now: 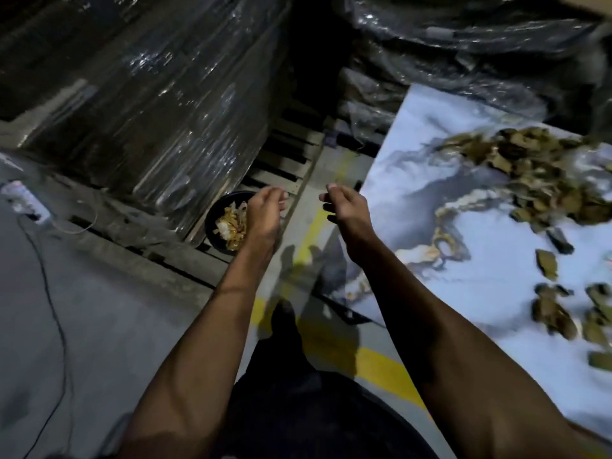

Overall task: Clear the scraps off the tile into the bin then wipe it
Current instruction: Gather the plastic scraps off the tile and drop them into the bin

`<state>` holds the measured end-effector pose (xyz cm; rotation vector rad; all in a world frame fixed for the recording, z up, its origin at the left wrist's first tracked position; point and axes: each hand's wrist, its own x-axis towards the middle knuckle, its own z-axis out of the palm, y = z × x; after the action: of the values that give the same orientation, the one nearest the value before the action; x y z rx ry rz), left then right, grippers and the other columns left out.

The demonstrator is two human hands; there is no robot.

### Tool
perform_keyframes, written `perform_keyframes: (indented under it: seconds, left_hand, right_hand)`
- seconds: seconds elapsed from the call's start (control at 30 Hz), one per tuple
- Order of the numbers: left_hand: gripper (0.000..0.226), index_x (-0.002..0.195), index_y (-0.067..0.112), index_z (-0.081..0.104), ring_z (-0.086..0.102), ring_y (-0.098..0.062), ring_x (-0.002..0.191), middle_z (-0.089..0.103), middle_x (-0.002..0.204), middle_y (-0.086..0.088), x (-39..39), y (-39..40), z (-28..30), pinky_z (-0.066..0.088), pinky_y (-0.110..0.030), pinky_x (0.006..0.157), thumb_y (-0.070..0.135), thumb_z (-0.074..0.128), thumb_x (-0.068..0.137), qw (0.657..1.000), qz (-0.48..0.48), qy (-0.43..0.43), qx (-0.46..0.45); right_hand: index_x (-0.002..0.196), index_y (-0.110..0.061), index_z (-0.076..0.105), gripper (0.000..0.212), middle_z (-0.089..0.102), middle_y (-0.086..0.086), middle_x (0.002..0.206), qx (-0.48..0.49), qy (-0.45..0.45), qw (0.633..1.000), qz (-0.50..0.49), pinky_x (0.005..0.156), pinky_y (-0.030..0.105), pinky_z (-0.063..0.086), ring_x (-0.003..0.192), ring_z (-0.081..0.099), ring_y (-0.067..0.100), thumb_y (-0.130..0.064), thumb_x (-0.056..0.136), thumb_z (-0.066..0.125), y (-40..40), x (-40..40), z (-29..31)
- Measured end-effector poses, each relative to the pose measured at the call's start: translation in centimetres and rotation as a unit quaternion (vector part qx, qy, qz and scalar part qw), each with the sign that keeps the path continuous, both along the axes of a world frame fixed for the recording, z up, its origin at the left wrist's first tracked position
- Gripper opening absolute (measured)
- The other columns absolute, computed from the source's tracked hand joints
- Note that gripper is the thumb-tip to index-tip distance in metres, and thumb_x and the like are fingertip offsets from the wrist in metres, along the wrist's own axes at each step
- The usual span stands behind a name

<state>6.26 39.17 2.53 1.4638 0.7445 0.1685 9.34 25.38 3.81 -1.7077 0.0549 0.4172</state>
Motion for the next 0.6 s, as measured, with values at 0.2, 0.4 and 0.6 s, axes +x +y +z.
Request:
perform_keyframes:
  seconds: [0.2,0.4,0.6]
  left_hand:
    - [0.027,0.094,0.008,0.057,0.05,-0.013,0.064,0.058,0.08,-0.005,-3.5,-9.1,3.5,0.035,-0.018,0.049,0.025,0.037,0.102,0.996,-0.059,-0.034,-0.065]
    - [0.048,0.086,0.011,0.055,0.048,-0.014,0.06,0.057,0.085,-0.009,-4.8,-16.0,4.6,0.037,-0.021,0.049,0.043,0.025,0.104,0.981,-0.135,-0.001,-0.141]
    - [0.066,0.126,0.001,0.055,0.055,-0.033,0.115,0.056,0.131,-0.016,-4.6,-20.9,2.7,0.043,-0.042,0.092,0.052,0.022,0.102,0.972,-0.206,0.04,-0.109]
  right_hand:
    - [0.098,-0.016,0.064,0.021,0.068,0.009,0.105,0.022,0.014,0.997,-0.078,0.091,0.039,0.049,0.101,0.063,0.027,-0.027,0.102,0.047,-9.9,-6.1,2.2]
    - [0.107,-0.015,0.062,0.024,0.067,0.009,0.111,0.059,0.043,0.981,-0.181,0.084,0.035,0.046,0.098,0.06,0.024,-0.03,0.102,0.044,-17.6,-10.2,2.6]
    - [0.123,-0.01,0.058,0.037,0.061,0.01,0.128,0.075,0.058,0.957,-0.274,0.091,0.034,0.042,0.112,0.056,0.022,-0.036,0.103,0.041,-23.7,-12.4,1.7]
